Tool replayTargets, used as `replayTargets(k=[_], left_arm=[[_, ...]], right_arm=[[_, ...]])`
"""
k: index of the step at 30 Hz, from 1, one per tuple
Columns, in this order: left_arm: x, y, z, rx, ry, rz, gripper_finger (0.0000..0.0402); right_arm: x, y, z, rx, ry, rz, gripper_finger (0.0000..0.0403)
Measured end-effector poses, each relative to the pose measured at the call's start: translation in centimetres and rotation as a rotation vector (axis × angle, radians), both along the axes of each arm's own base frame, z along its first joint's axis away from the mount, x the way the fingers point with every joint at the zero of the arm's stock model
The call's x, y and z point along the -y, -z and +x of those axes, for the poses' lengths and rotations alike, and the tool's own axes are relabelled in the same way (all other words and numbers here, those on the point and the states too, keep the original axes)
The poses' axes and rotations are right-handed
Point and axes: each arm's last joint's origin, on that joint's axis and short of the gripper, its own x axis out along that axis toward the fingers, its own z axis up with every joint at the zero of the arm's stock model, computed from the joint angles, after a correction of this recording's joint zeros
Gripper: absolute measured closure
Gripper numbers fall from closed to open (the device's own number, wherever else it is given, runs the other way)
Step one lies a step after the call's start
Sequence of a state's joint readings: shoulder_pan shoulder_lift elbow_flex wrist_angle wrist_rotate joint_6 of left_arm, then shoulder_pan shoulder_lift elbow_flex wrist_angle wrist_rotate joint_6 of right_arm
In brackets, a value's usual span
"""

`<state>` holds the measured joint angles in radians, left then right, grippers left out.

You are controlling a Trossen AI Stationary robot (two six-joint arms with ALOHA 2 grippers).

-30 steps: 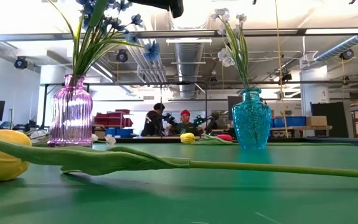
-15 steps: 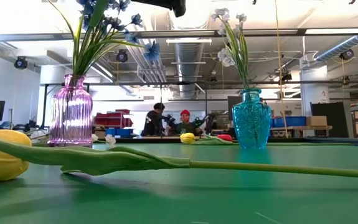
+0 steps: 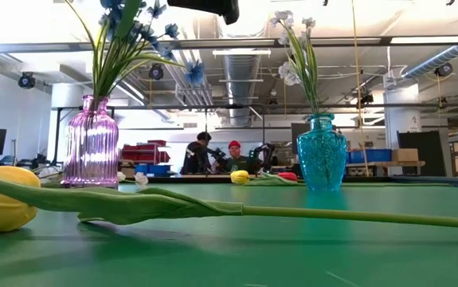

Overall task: Sort flowers into vase by color
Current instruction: Put the bottom red tulip into the violet vase

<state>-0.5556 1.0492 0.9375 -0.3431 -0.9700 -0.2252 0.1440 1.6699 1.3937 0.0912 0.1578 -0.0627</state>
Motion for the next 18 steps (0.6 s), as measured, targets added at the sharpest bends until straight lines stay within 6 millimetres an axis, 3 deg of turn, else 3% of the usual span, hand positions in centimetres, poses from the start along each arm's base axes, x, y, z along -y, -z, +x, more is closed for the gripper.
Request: replayTargets(k=[18], left_arm=[[-0.5, 0.5, -2.1, -0.077, 0.006, -0.041, 0.0401]], right_arm=[[0.0, 0.4, -0.1, -0.021, 0.004, 0.006, 0.0183]])
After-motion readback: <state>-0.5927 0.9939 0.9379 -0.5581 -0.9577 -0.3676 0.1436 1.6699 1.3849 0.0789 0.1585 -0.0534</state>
